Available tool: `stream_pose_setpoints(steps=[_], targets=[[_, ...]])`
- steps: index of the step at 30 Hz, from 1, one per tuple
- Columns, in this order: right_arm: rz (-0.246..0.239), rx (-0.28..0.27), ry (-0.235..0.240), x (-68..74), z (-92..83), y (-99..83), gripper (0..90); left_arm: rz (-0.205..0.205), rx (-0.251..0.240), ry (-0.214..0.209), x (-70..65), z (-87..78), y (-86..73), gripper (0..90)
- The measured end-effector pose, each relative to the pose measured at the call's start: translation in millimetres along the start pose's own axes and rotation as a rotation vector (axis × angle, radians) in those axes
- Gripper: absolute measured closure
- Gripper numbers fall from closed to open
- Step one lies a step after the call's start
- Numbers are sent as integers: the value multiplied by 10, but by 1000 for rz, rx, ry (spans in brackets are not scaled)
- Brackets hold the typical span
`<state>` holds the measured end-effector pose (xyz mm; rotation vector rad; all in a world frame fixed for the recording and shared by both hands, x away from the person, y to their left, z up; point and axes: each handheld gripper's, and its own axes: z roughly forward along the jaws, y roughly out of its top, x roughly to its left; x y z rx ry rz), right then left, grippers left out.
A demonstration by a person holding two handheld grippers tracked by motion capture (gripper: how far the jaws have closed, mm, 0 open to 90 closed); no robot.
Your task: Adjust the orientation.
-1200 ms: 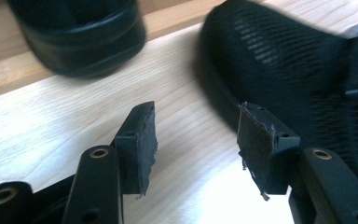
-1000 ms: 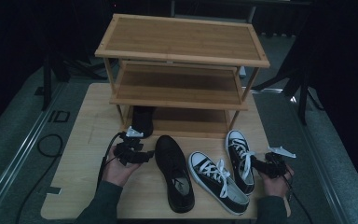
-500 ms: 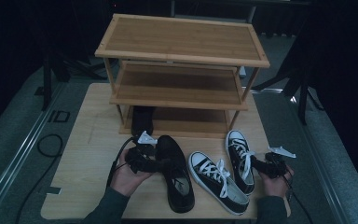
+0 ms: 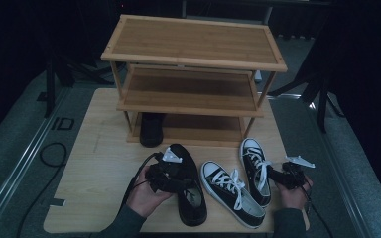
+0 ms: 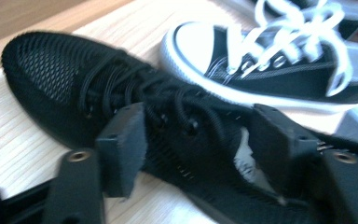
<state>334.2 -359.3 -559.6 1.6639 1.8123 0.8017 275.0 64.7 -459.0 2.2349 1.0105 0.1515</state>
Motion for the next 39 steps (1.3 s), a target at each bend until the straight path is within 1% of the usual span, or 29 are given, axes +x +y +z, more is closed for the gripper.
stream_pose_setpoints(steps=[2, 3, 5, 6, 10, 14, 16, 20, 24, 29, 33, 34, 35, 36, 39], targets=[[0, 0, 0, 0, 0, 0, 257, 5, -2, -43, 36, -22, -15, 584], [0, 0, 0, 0, 0, 0, 258, 13, -5, -39, 42, -40, -20, 711], [0, 0, 0, 0, 0, 0, 257, 29, 3, 9, 39, -68, -25, 768], [0, 0, 0, 0, 0, 0, 257, 36, 7, 24, 52, -79, -25, 795], [0, 0, 0, 0, 0, 0, 257, 41, 15, 51, 150, -144, -38, 834], [0, 0, 0, 0, 0, 0, 257, 42, 18, 99, 256, -213, -56, 845], [0, 0, 0, 0, 0, 0, 257, 34, 18, 120, 317, -247, -68, 846], [0, 0, 0, 0, 0, 0, 257, 17, 15, 134, 429, -291, -92, 845], [0, 0, 0, 0, 0, 0, 257, 9, 9, 124, 493, -307, -107, 838], [0, 0, 0, 0, 0, 0, 257, 17, 9, 112, 499, -300, -110, 828], [0, 0, 0, 0, 0, 0, 257, 15, 14, 80, 523, -295, -121, 778], [0, 0, 0, 0, 0, 0, 257, 15, 14, 80, 523, -295, -121, 760], [0, 0, 0, 0, 0, 0, 257, 20, 23, 78, 527, -292, -122, 760], [0, 0, 0, 0, 0, 0, 257, 24, 30, 80, 531, -289, -123, 713], [0, 0, 0, 0, 0, 0, 257, 38, 61, 79, 547, -270, -138, 693]])
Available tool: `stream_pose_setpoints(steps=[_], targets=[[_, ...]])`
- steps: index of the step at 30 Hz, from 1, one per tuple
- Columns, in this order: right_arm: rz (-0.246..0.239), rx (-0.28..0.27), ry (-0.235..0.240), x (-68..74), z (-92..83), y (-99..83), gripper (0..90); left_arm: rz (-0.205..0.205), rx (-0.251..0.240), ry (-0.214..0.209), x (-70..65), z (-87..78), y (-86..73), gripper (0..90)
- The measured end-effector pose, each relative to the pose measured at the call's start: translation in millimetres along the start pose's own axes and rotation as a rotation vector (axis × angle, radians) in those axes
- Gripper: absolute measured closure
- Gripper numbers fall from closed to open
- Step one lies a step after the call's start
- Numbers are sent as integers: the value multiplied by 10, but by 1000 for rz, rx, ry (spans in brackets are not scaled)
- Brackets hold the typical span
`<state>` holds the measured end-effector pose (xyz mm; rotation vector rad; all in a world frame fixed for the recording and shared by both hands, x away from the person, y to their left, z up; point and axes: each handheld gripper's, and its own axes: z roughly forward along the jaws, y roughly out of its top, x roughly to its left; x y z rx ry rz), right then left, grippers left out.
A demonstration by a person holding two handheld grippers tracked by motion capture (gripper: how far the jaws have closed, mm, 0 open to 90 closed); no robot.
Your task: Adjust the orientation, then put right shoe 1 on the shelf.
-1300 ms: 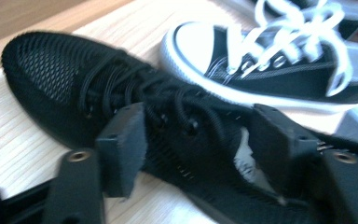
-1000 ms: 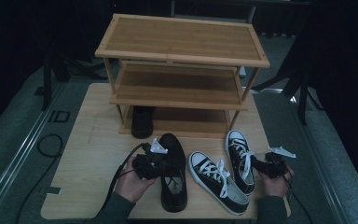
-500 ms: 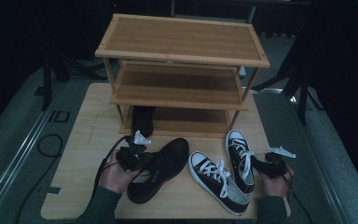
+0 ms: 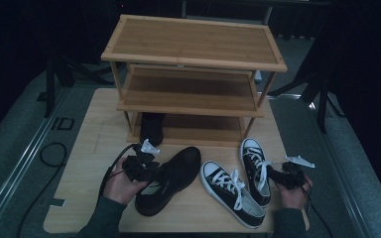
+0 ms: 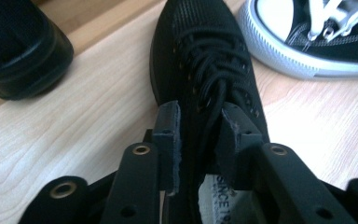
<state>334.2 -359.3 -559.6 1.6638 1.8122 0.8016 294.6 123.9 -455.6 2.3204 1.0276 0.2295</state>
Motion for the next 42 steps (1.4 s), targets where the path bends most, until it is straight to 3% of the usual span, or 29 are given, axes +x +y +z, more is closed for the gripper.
stream_pose_setpoints(steps=[5, 8, 17, 23, 26, 35, 42], targets=[[0, 0, 0, 0, 0, 0, 257, 20, 45, 43, 7, 68, -16, 708], [0, 0, 0, 0, 0, 0, 257, 26, 46, 54, 14, 104, -6, 730], [5, 2, -3, 5, 3, 4, 257, 33, 15, 16, 14, 191, 63, 845], [5, 1, -3, 6, 3, 4, 257, -47, -29, -83, 123, 179, 40, 866], [5, 2, -2, 5, 3, 5, 257, -61, -50, -104, 129, 164, 42, 867], [5, 2, -2, 5, 3, 5, 257, -95, -124, -104, 181, 40, 147, 869], [5, 2, -2, 5, 3, 5, 257, -121, -141, -85, 299, 112, 293, 868]])
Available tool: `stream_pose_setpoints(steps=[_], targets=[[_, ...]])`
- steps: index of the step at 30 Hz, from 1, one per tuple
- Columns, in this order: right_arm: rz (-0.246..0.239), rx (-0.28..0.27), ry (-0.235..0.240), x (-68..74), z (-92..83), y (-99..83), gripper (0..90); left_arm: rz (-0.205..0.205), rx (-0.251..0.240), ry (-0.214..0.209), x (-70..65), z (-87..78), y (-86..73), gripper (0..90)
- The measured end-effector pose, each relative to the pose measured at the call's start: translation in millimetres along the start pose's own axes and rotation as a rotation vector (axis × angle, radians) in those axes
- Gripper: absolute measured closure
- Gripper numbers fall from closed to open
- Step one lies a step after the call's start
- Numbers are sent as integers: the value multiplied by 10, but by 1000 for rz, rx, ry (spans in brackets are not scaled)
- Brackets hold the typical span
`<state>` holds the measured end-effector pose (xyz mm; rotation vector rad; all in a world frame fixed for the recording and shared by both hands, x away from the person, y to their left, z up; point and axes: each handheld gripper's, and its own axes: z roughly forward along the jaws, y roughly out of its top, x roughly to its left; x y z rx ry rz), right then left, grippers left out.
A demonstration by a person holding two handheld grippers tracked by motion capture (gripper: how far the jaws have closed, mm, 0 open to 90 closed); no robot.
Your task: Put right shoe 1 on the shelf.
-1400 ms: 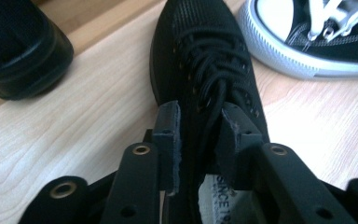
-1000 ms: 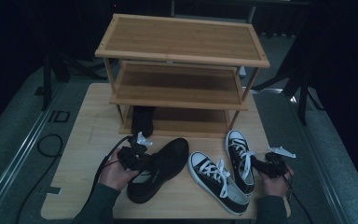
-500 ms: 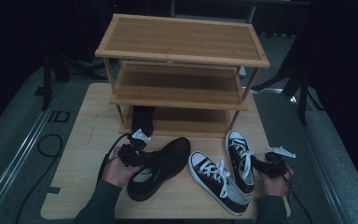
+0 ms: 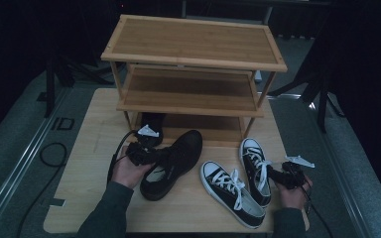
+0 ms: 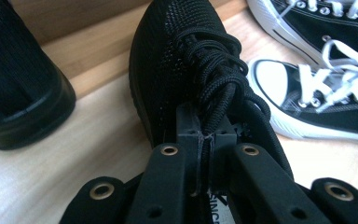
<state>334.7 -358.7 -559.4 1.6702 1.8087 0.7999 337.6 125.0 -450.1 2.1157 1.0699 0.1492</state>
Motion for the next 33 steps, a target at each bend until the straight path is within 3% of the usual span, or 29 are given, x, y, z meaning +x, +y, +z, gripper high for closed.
stream_pose_setpoints(steps=[7, 13, 20, 22, 25, 33], targets=[[0, -1, 0, 0, 0, 0, 257, -25, -9, 28, 111, 115, 104, 868], [0, 0, 0, 1, 0, -1, 258, -82, -55, 64, 271, 265, 276, 868], [0, 0, 0, 1, 0, -1, 258, -111, -71, 159, 412, 434, 393, 867], [0, 0, 0, 1, 0, -1, 258, -119, -82, 197, 423, 460, 399, 867], [0, 0, -1, 1, 0, -1, 258, -136, -100, 204, 441, 467, 405, 867], [-1, -1, -1, 1, -1, -1, 258, -156, -151, 307, 443, 526, 419, 866]])
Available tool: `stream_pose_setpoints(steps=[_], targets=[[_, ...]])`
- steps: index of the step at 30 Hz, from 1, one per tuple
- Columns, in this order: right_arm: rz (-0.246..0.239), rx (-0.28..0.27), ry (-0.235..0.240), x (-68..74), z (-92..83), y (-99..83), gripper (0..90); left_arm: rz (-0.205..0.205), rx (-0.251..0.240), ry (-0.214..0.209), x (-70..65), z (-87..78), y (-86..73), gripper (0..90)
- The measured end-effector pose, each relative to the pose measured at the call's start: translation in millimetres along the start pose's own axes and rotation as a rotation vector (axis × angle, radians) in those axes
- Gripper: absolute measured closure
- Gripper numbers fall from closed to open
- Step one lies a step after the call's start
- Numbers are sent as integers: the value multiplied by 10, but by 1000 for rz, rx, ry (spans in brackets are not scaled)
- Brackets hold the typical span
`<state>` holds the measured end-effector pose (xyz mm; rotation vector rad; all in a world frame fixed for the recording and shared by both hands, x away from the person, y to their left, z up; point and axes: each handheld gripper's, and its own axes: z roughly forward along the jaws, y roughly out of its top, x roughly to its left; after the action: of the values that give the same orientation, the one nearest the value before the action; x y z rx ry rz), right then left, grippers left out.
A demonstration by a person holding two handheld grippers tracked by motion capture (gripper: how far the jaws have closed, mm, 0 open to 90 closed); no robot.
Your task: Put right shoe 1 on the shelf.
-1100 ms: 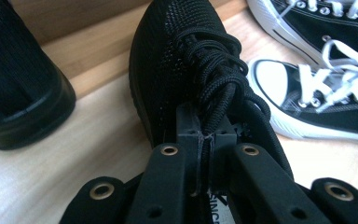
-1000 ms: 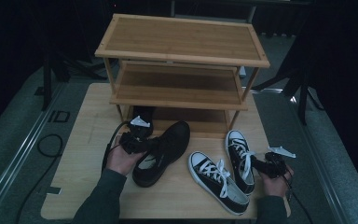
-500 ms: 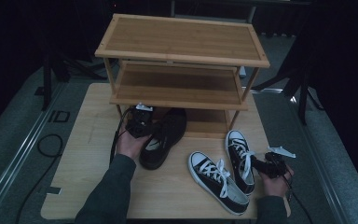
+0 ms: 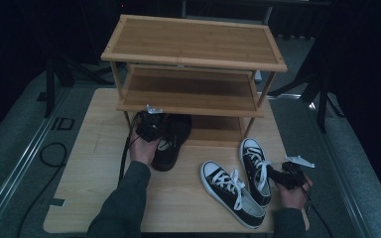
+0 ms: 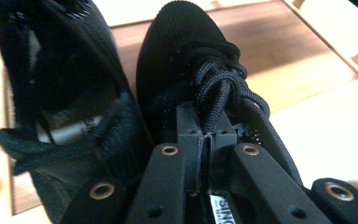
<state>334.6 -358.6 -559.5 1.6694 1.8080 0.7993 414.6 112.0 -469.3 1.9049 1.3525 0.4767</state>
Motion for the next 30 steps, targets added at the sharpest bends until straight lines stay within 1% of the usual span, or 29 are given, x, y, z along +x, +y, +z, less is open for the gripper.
stream_pose_setpoints(steps=[3, 6, 10, 12, 13, 14, 18, 23, 24, 25, 26, 28, 30], targets=[[0, 0, 0, 0, 0, 0, 258, -28, -18, 24, 21, 14, -2, 866], [0, 0, 0, 0, 0, 0, 258, -32, -32, 56, 6, 37, -1, 865], [0, 0, 0, 0, 0, 0, 258, -29, -48, 98, -38, 85, -17, 860], [0, 0, 0, 0, -1, -1, 258, -18, -46, 120, -56, 109, -32, 857], [0, 0, 0, 0, -1, -1, 259, -15, -48, 119, -63, 117, -38, 846], [-1, 0, 0, 0, -1, -1, 258, -8, -46, 129, -75, 123, -42, 841], [-1, 0, 0, 0, -1, -1, 259, -9, -40, 148, -87, 120, -42, 807], [-1, 0, -1, 0, -1, -1, 259, -4, -30, 146, -74, 119, -40, 714], [-1, 0, -1, 0, -1, -1, 258, 2, -27, 133, -76, 118, -44, 714], [-1, 0, -1, 1, -1, -1, 259, 5, -29, 130, -81, 118, -48, 668], [-1, 0, -1, 1, -1, -2, 258, 7, -31, 127, -86, 118, -52, 648], [-1, 0, -1, 0, -1, -2, 259, 5, -40, 111, -83, 112, -62, 616], [-1, 0, -1, 0, -1, -2, 259, -1, -47, 86, -69, 95, -65, 591]])
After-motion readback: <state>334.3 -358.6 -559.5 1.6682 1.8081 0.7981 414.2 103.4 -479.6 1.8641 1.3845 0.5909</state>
